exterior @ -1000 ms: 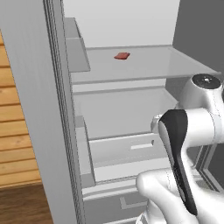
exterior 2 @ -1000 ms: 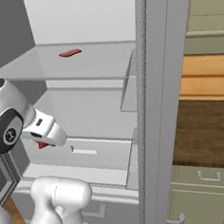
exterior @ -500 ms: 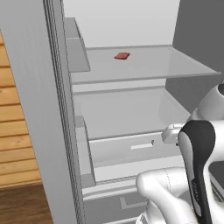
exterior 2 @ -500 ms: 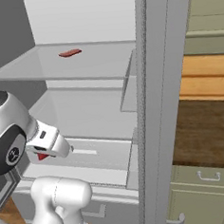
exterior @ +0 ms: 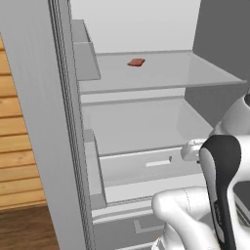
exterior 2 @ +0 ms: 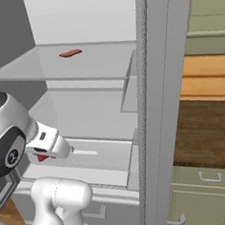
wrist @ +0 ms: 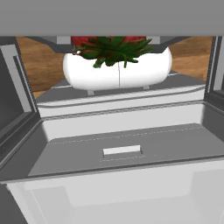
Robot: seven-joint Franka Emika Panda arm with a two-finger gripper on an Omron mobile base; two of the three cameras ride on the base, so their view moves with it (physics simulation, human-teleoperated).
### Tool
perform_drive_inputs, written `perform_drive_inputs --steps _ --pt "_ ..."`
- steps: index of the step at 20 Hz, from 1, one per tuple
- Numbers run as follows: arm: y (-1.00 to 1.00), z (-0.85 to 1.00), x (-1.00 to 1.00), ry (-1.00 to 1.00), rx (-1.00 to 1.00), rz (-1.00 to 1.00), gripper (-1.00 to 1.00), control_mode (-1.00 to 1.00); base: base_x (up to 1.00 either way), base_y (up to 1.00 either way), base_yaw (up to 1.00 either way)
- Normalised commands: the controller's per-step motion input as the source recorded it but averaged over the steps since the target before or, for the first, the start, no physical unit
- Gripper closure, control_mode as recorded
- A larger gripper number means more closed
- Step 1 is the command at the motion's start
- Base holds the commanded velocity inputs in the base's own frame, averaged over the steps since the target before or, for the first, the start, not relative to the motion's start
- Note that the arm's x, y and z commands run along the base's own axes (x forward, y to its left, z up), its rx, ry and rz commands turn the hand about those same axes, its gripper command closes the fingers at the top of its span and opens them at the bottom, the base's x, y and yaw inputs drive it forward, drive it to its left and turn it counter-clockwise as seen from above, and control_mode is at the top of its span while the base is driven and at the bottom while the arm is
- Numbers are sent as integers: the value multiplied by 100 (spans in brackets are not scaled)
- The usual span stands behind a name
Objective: Take the strawberry from the fridge and place it on top of the pancake, located on the dining counter.
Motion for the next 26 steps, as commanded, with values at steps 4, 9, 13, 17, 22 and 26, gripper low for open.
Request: perform_drive_inputs --steps 4,9,13,17,22,26 --pt "0 0 0 0 0 0 100 100 -16 0 9" --pt "0 0 0 0 0 0 100 100 -59 1 32" --pt "0 0 0 0 0 0 100 100 -71 2 53" --pt "0 0 0 0 0 0 100 100 -69 -1 63" --pt "0 0 0 0 0 0 100 100 -51 0 77" --pt "0 0 0 0 0 0 100 100 -15 -1 97"
